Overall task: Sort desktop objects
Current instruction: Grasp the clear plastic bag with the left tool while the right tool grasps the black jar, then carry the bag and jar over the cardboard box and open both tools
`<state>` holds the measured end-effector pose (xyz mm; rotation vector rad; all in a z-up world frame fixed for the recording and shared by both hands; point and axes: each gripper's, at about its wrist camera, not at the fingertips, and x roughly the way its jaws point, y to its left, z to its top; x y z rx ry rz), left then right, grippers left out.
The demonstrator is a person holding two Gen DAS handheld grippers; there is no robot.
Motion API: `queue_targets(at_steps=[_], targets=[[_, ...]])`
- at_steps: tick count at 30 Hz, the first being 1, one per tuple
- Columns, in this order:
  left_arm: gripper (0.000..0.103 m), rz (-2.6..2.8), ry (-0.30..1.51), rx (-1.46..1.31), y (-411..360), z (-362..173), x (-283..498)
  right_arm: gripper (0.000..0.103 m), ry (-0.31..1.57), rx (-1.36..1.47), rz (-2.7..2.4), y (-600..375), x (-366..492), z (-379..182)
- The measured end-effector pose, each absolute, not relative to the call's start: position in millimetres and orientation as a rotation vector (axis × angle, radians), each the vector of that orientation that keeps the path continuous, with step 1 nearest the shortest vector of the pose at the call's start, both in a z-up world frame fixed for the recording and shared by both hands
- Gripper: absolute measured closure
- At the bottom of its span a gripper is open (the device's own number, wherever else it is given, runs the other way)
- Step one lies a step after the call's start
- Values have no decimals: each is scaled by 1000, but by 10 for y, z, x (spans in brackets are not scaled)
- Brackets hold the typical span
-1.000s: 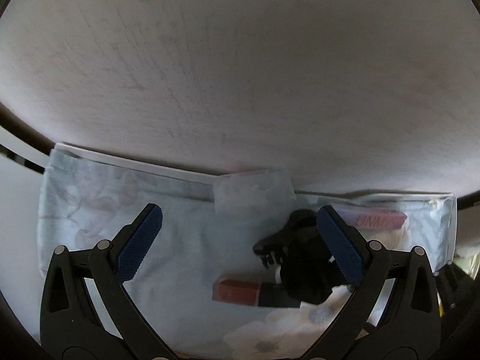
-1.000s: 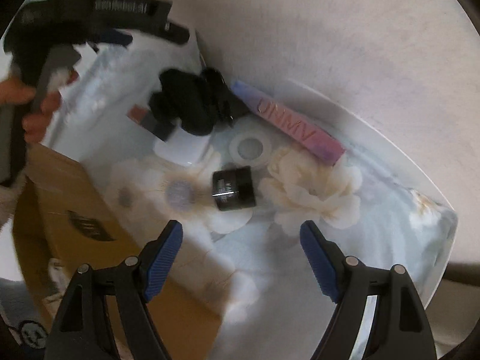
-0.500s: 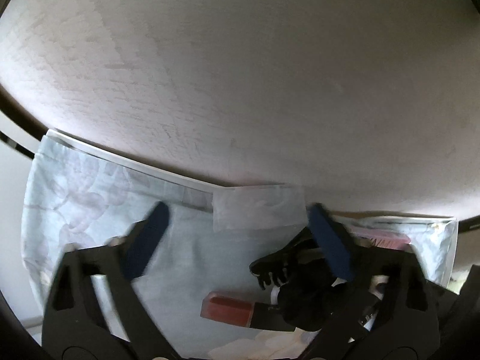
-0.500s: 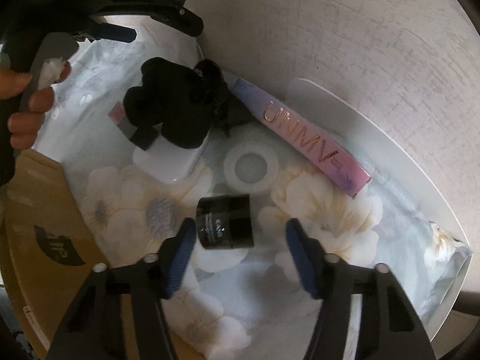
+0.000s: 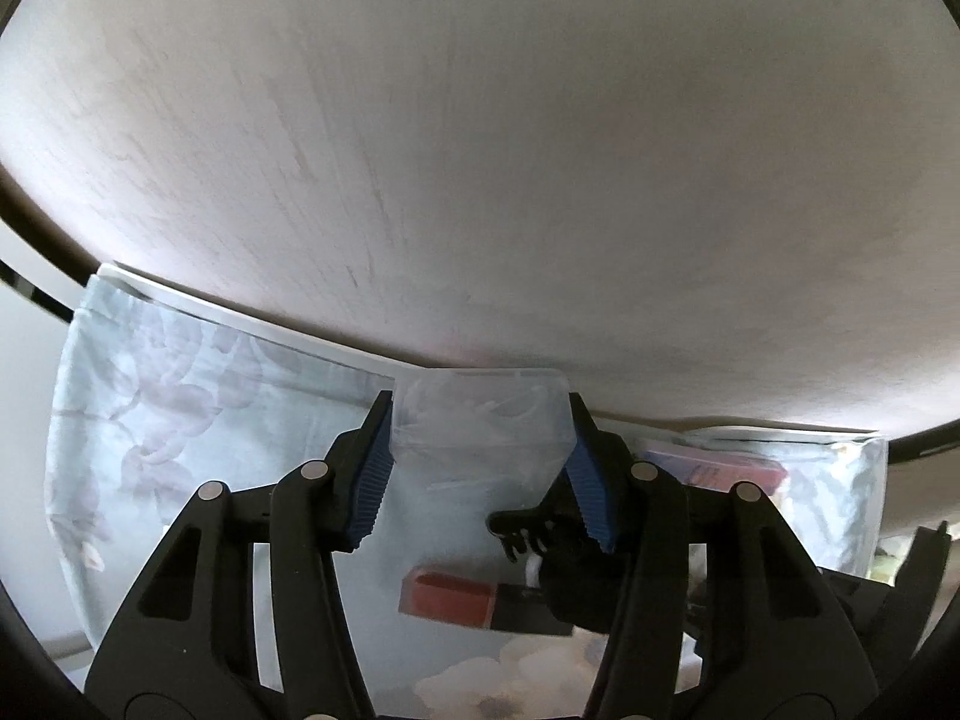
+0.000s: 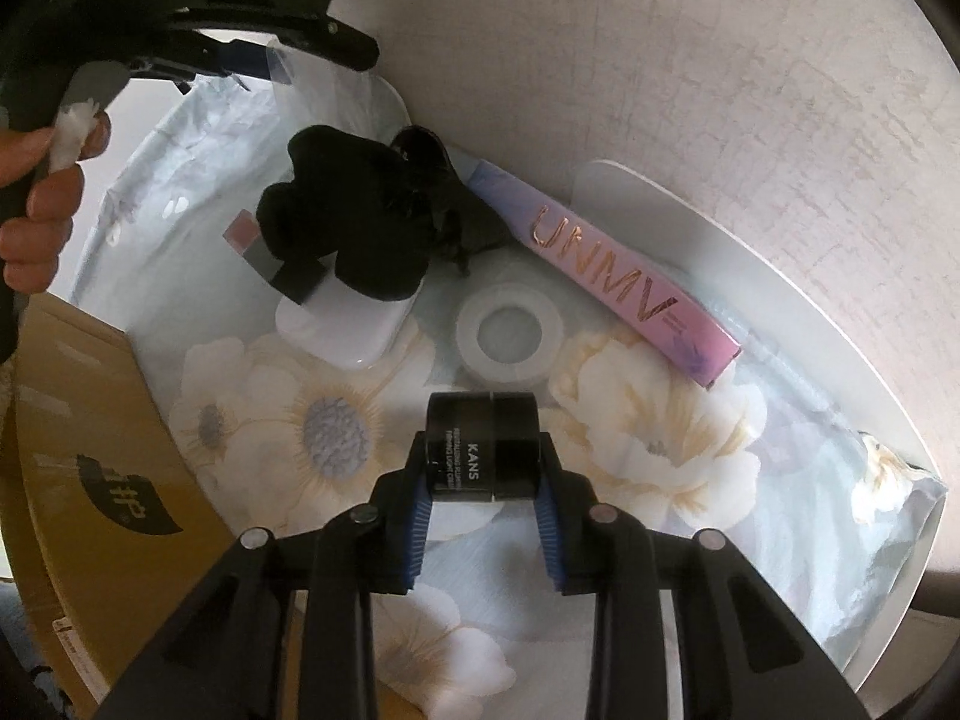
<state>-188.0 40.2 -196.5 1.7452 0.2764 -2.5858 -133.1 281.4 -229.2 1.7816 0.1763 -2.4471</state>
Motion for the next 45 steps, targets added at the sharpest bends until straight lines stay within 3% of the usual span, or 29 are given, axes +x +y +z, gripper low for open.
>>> queue_targets(at_steps=[15,23,29,38,45], targets=[[53,-2811,287,1706,381,-1038,-1338,74,106,1671,-2529,2833,-940,-1556],[53,-2943,303,1657,273,-473,-810,74,178,1572,-2587,2543,-556,-984],[53,-3066,163,1575,164,-243,-336,74,166,1491,-2603,2241,-267,-745],[53,-3082,-60,1672,76,-505,242,74,133,1513,-2574,1759,148,-927],[53,-2974,-28,1850,-97,-1136,442,74,50,1604,-2532,1495,349,-1362]])
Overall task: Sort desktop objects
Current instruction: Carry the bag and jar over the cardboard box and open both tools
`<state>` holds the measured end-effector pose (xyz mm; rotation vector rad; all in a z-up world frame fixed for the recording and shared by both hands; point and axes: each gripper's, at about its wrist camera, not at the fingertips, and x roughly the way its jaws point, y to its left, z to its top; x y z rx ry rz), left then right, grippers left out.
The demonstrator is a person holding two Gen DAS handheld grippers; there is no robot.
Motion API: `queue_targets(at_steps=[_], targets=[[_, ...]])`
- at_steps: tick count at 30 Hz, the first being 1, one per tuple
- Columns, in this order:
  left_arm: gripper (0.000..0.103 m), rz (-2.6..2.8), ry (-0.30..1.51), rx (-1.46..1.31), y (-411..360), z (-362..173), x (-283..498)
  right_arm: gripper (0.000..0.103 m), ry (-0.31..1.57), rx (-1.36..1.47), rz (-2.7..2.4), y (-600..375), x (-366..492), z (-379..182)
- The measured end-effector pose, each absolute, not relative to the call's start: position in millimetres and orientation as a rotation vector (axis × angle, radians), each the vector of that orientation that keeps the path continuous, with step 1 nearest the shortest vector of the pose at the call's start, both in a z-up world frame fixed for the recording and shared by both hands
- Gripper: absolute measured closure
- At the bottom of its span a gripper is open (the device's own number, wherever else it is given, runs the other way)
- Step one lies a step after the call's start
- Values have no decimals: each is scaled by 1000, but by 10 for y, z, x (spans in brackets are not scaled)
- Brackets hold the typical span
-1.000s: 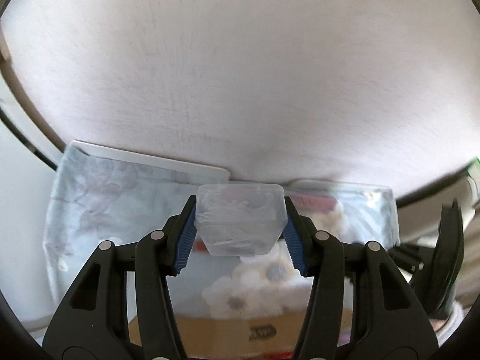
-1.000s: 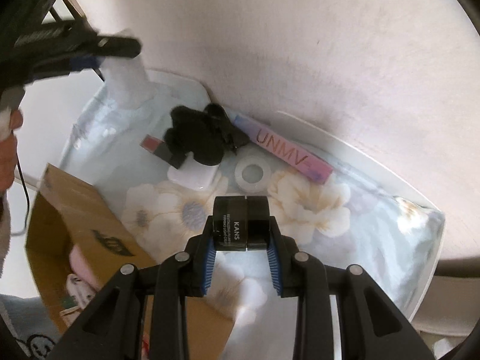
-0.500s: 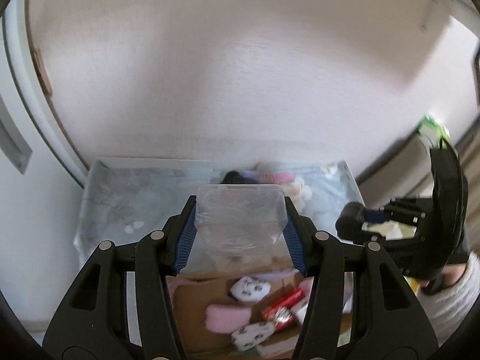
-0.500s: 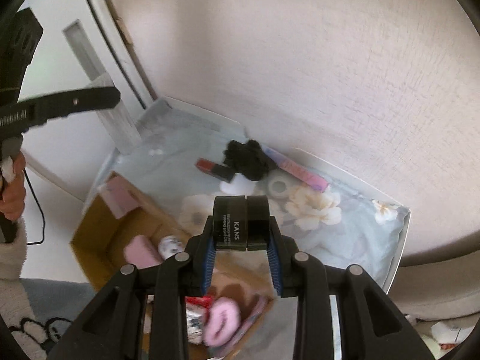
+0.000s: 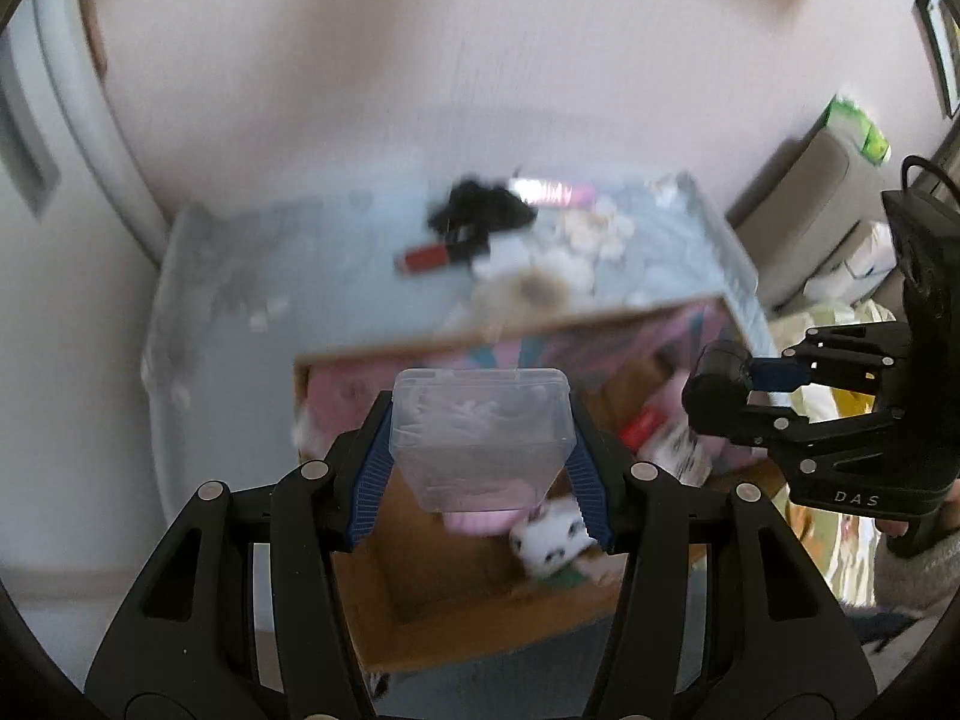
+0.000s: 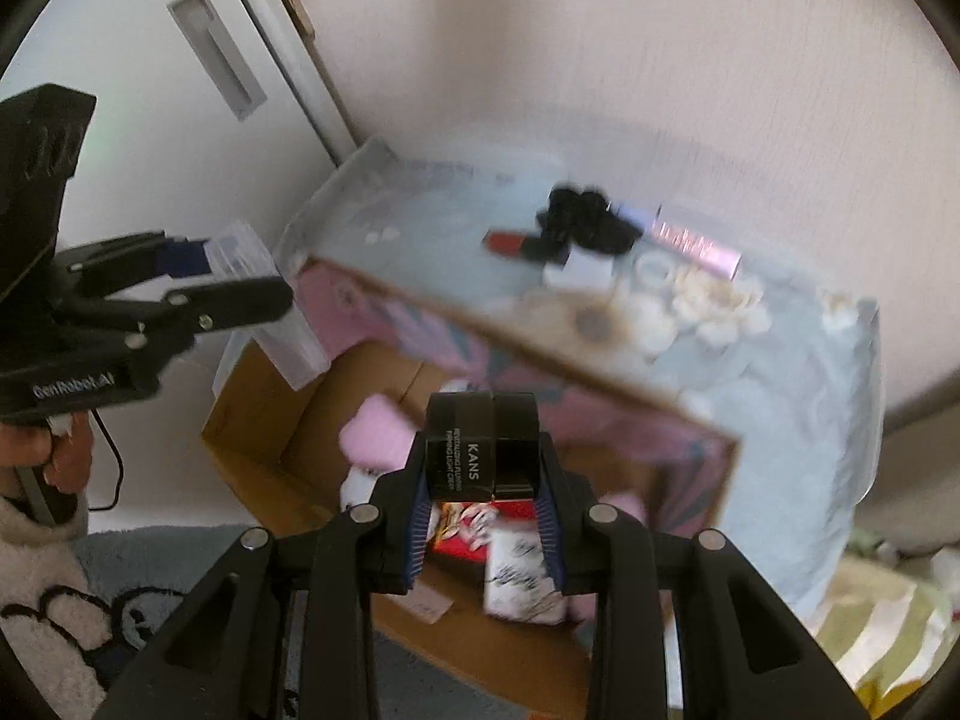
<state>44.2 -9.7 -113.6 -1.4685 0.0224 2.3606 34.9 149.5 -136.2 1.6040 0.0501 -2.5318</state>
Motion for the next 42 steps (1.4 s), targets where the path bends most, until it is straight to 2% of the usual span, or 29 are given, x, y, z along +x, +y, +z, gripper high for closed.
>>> queue_targets(at_steps=[6,27,29,30,31,32,35,38,42], targets=[[53,2311,43,-1537,-178,-1450,595,74,29,1656,-2488,1383,455,-1554],[52,2259,39,-1571,-172,-1532,640,74,49,1665,-2445,1326,463,-1605],[45,2246,38,-1574,-158,-1524,636,74,45,1666,-2443,1339,451,-1603],[28,2248,40,-1576,-154,-1513,637,72,40,1667,-2436,1349,439,-1600],[9,2261,44,-1571,-155,-1484,639,63,33,1658,-2434,1362,438,-1587],[1,2277,46,-1556,-161,-1450,649,53,23,1646,-2440,1376,443,-1564],[0,2316,63,-1508,-186,-1324,661,41,2,1576,-2469,1444,471,-1446],[0,2362,93,-1496,-219,-1248,634,34,-25,1531,-2507,1546,478,-1345],[0,2383,71,-1498,-288,-1204,597,34,-85,1493,-2520,1690,490,-1273]])
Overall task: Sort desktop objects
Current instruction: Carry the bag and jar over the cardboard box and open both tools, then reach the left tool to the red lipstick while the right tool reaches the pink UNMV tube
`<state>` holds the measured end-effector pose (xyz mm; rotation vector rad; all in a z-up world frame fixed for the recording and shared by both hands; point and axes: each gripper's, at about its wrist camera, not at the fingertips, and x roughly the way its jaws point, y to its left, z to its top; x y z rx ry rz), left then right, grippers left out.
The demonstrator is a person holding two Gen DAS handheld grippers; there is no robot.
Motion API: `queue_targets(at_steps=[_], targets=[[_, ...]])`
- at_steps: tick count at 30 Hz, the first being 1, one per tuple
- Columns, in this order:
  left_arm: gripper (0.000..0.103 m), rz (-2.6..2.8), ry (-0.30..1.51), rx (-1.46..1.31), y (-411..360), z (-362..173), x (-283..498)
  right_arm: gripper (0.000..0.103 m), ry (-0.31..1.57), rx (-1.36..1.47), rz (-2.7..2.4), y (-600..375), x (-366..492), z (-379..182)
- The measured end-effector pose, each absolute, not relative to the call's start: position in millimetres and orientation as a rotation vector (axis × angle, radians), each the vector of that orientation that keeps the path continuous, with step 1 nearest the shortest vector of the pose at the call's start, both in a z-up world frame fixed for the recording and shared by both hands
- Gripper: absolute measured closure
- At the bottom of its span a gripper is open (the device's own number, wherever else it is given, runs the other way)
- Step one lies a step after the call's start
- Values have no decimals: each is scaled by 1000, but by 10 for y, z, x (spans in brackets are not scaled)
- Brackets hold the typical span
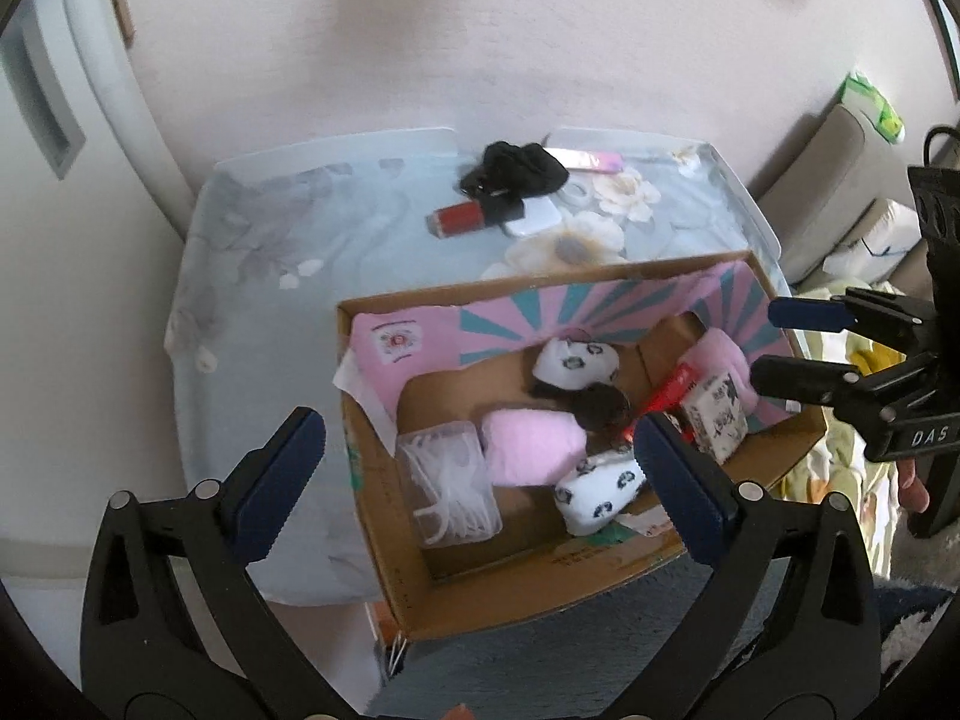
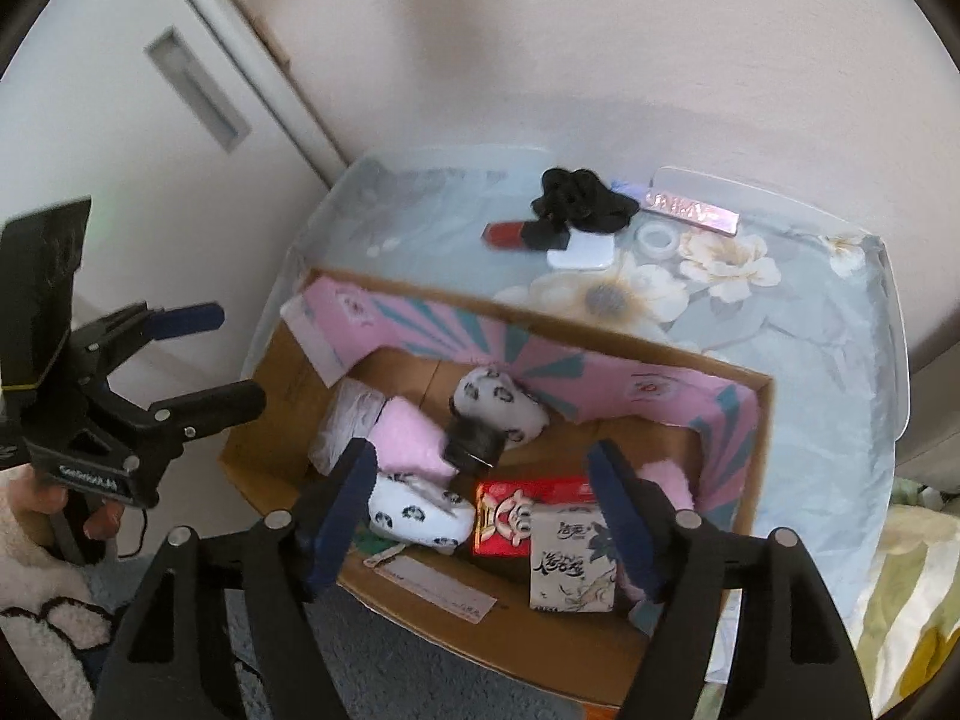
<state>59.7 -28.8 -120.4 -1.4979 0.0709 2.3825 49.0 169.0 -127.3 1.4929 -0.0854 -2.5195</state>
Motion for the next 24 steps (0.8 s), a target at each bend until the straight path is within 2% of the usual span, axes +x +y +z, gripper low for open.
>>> queue_targets(at_steps=[20,24], targets=[[0,2457,174,-1391,-205,-949,479,33,-91,1402,-2541,1929,587,-1167],[0,2456,299,-1371,-117,-908,365,33,-46,1397,-2559,2017,562,-1093]])
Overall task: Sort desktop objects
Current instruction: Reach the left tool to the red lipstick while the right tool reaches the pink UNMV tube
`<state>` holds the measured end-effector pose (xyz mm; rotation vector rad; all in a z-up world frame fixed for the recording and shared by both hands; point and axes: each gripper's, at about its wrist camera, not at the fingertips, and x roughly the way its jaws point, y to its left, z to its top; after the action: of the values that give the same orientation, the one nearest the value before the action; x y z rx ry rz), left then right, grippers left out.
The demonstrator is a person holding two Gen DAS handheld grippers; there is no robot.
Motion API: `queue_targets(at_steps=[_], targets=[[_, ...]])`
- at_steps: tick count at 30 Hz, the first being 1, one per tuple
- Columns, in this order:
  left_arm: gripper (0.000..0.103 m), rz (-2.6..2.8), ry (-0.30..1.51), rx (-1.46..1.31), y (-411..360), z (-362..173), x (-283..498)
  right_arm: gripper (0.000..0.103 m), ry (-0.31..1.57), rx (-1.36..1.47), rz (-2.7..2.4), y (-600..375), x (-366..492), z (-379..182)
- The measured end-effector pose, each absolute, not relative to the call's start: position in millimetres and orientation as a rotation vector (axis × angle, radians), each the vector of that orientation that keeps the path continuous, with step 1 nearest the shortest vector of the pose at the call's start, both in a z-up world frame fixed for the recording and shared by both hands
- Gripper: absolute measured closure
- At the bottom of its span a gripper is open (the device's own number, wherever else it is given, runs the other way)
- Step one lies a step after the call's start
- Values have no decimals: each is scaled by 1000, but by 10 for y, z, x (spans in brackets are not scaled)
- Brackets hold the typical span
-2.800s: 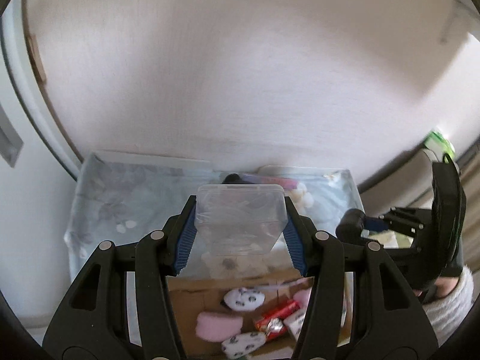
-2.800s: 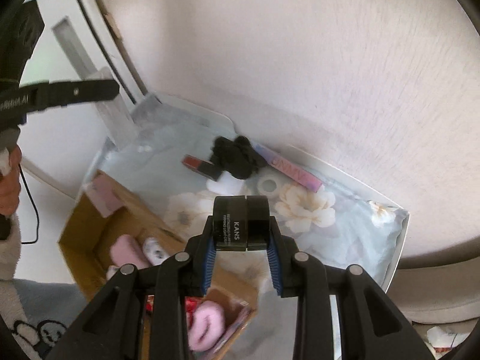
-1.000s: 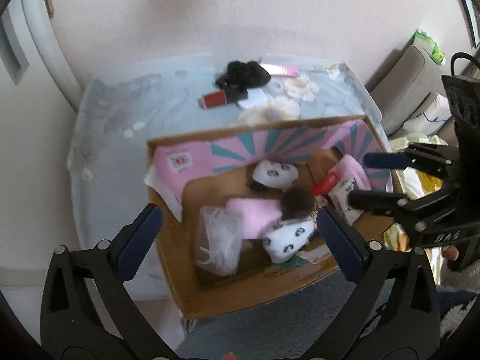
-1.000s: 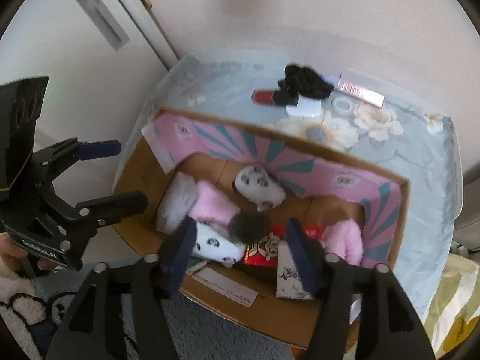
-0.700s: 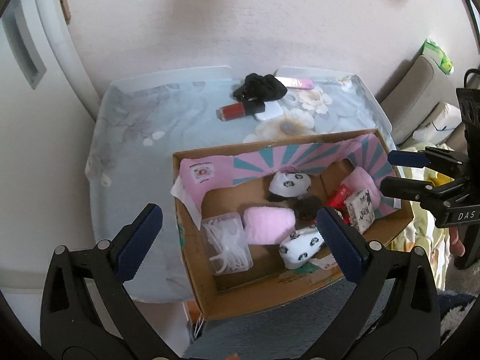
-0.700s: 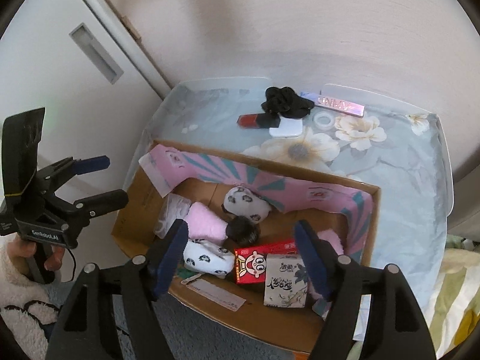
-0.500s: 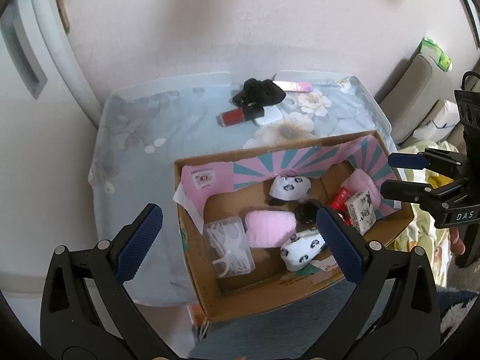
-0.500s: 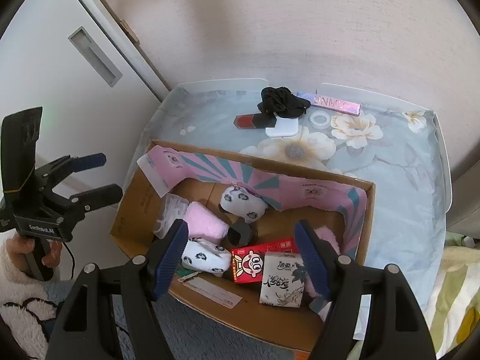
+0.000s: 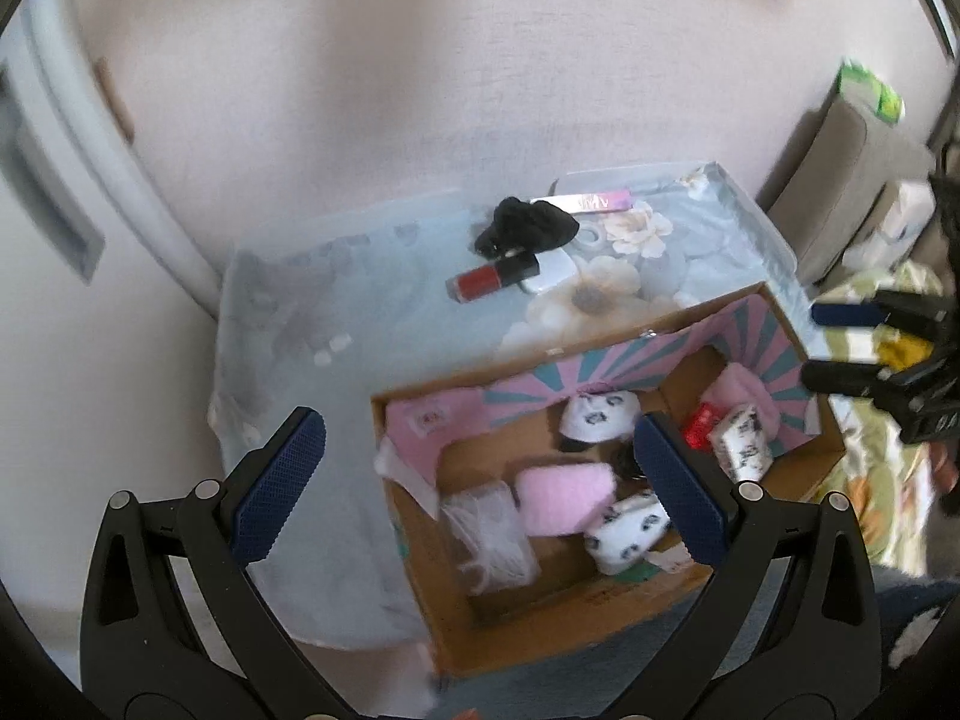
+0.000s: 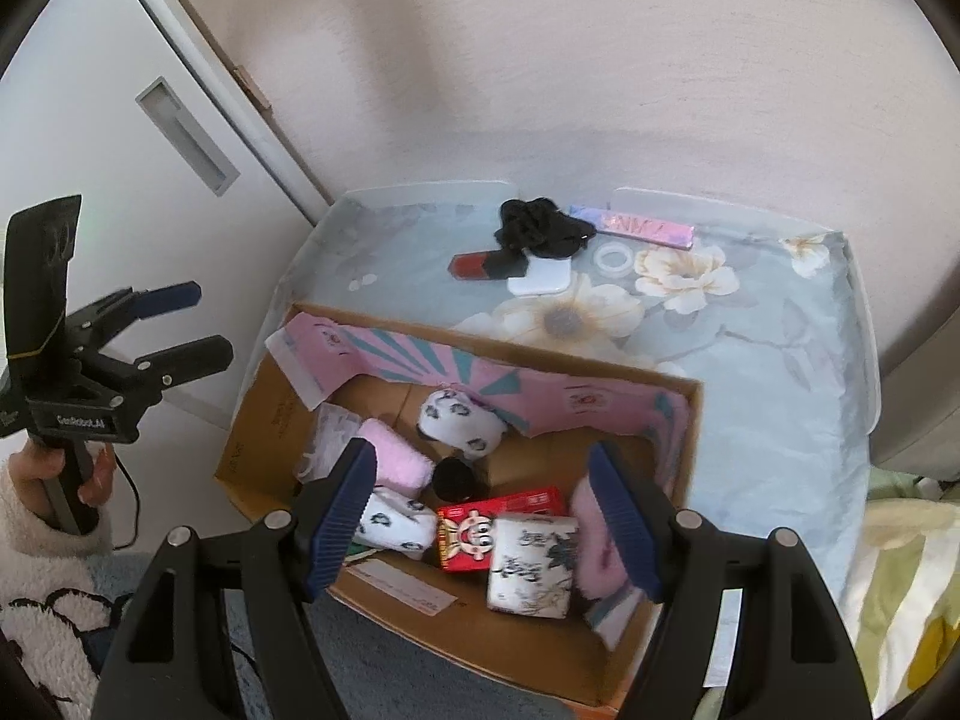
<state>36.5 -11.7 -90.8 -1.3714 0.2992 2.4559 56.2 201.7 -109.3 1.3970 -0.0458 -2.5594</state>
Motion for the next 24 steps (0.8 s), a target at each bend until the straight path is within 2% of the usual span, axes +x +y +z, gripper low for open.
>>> queue_targets(at_steps=[5,10,14,19,24], targets=[[0,2402,475,-1247,-3,-701,123,33,119,1358,-2597,2140,460,-882],[0,2341,760,-1070,223,-464,-241,33,266,1328,-2609,2312,227,-669],[0,2267,880,-941,424,-422,-488,33,406,1301,-2578,2371,-14,-516],[0,2105,954,-935,696,-817,-823,34,615,1316,-2458,2476,-466,-704],[1,2003,980,-951,827,-1467,-1102,34,746,1270,-2318,2642,-1006,-1253]])
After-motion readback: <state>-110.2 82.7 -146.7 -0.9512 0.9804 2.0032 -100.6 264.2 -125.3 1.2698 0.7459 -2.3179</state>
